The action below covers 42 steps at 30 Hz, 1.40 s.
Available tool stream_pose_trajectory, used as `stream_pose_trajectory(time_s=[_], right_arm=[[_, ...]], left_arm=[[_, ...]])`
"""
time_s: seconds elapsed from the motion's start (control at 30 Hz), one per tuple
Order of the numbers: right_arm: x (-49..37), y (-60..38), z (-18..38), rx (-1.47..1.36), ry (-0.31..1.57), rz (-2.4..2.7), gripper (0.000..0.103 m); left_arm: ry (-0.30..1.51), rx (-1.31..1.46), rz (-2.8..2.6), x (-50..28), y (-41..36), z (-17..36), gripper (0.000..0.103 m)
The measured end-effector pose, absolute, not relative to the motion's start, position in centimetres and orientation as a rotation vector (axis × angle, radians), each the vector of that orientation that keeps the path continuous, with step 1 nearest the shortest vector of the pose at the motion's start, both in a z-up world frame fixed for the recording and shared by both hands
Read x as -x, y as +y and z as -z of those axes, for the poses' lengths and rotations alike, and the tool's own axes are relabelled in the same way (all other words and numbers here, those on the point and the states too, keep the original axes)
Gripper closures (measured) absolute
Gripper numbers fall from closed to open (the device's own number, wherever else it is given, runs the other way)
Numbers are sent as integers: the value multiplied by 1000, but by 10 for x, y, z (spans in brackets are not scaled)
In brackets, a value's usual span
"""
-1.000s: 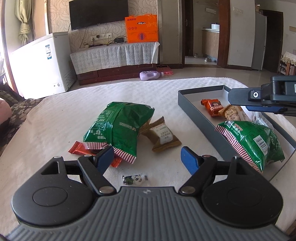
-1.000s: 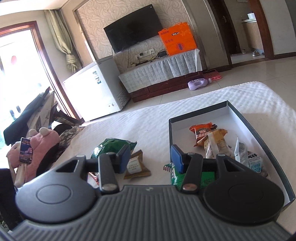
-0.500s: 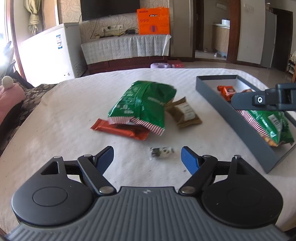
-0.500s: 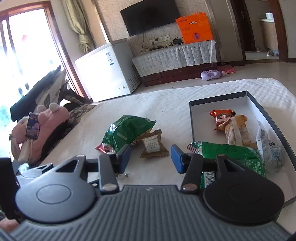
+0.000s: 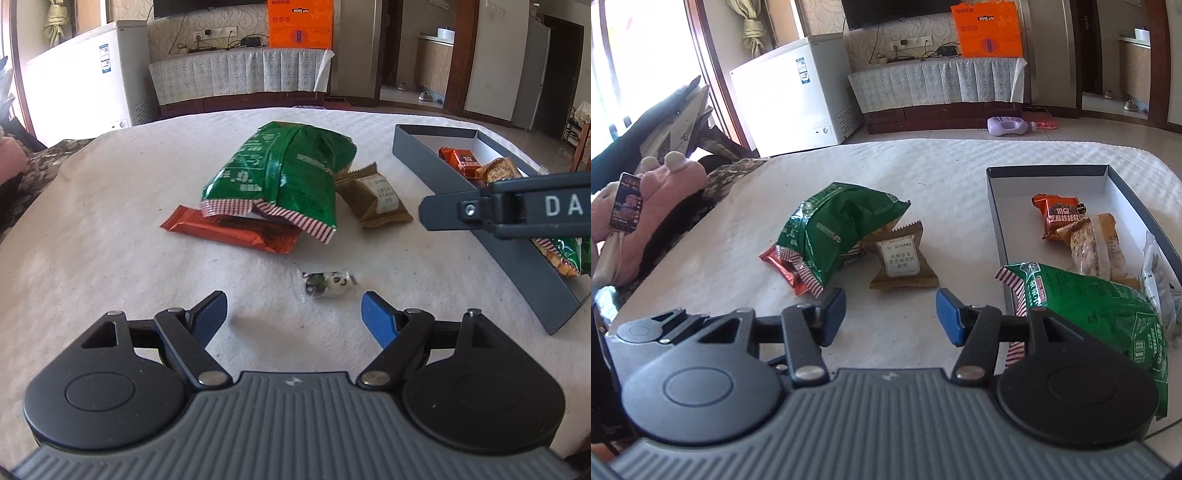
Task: Organize snacks
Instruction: 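Move both tools back toward the remaining snacks, then grasp the small clear panda candy with the left gripper while the right grasps the tan foil bag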
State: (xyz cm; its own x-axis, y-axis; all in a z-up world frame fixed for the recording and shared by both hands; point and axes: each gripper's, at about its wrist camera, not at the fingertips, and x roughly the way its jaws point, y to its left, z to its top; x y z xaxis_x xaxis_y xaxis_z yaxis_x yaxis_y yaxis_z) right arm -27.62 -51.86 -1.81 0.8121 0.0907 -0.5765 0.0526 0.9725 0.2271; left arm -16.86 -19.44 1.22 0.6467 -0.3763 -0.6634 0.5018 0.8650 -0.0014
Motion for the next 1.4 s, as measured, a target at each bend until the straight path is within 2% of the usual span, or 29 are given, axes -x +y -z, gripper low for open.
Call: stream_pose_trajectory(time_s=[0.1, 0.43, 0.57, 0.77, 0.83, 1.0, 1.4], right_arm=[[268, -517, 19, -225, 630, -12, 46], [228, -496, 29, -84, 686, 19, 46], [208, -486, 36, -30, 719, 36, 46], [186, -493, 44, -35, 765, 58, 46], [184, -495, 44, -33, 776, 64, 60], [197, -497, 38, -32, 777, 44, 61], [257, -528, -2, -151, 661, 2, 61]], left_arm=[[701, -202, 518, 167, -204, -10, 21], [690, -226, 527, 162, -218, -7, 37], [688, -225, 537, 161, -219, -5, 41], [686, -217, 563, 160, -218, -5, 53], [684, -216, 571, 159, -218, -5, 57], [691, -190, 589, 160, -215, -5, 67], [658, -158, 586, 173, -210, -18, 68]])
